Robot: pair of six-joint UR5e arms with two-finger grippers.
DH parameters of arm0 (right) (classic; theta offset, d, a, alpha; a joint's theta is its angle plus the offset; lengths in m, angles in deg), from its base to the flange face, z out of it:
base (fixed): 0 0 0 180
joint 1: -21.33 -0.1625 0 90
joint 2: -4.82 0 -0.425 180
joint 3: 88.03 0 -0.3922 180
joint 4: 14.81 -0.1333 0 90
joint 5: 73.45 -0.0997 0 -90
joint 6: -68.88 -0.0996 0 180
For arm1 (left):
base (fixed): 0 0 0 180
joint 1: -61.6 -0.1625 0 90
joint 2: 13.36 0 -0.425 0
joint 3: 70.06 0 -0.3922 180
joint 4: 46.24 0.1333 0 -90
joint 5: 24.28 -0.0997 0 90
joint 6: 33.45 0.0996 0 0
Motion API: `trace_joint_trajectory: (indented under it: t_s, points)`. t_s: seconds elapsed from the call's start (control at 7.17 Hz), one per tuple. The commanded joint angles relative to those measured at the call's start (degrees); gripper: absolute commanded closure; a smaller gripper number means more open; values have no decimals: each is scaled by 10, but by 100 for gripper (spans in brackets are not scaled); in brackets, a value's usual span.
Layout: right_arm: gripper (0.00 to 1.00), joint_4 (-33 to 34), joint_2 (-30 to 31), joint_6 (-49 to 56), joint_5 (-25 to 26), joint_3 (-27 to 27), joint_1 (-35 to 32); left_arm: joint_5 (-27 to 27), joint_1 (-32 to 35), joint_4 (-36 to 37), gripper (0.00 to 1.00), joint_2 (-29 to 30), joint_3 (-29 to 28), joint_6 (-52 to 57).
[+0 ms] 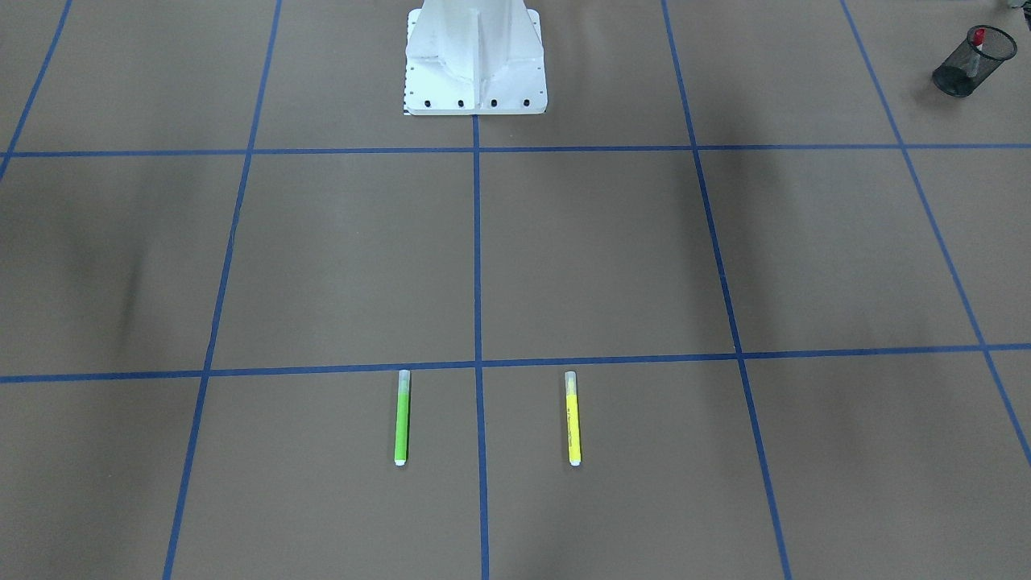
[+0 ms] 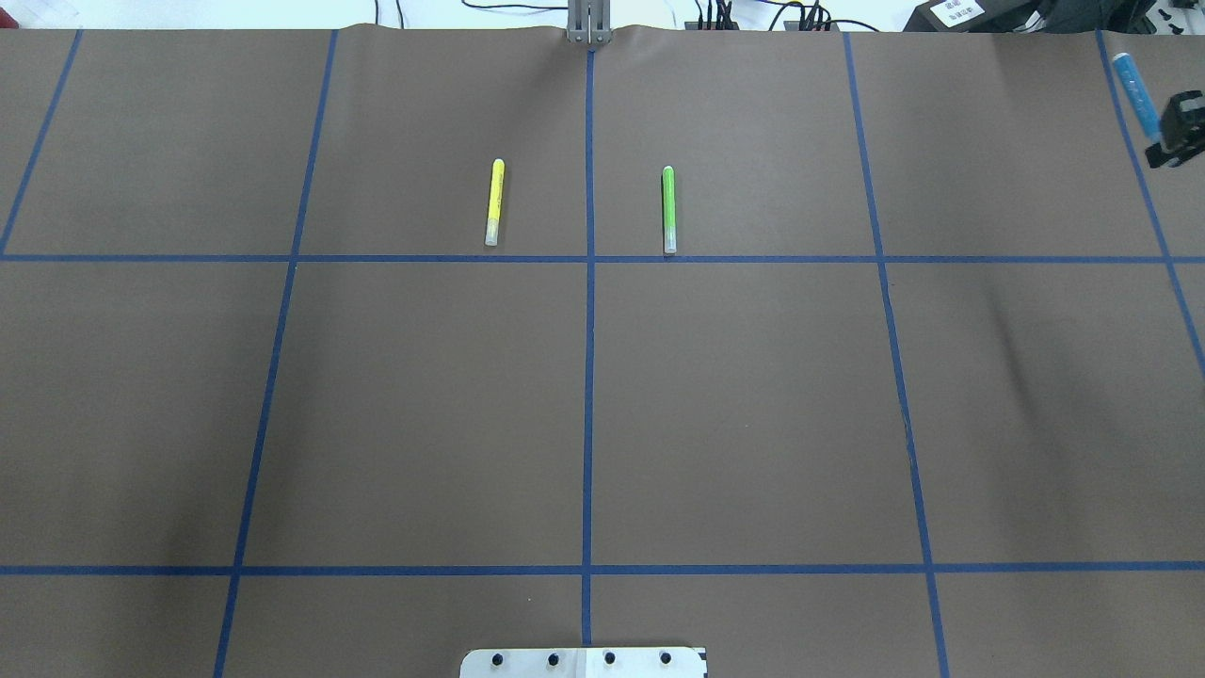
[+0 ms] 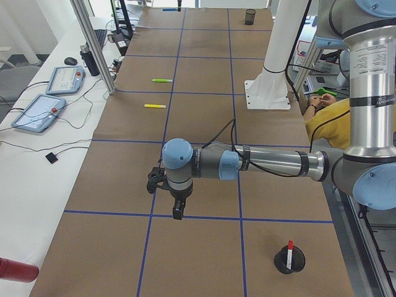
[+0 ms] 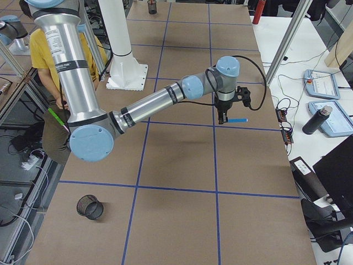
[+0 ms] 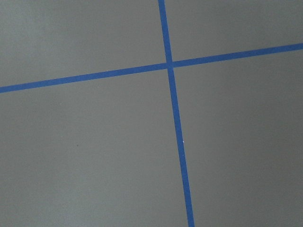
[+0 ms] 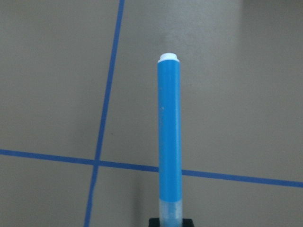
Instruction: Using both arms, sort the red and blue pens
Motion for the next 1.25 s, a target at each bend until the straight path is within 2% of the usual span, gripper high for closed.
trace_joint_trajectory:
  t_s: [0.0,0.14,0.7,0.98,1.12]
  points:
    - [100,0,121,128,-34,27,-93,1,0,-1,0,1,2,0]
    - [100,0,169,169,-52,28,-144,1,0,-1,0,3,2,0]
    - [100,2,393,222,-55,63,-311,2,0,-8,0,5,1,1]
    - [100,71,457,229,-77,65,-402,2,0,-9,0,5,2,2]
    - [100,135,486,256,-85,81,-446,3,0,-9,0,5,3,2]
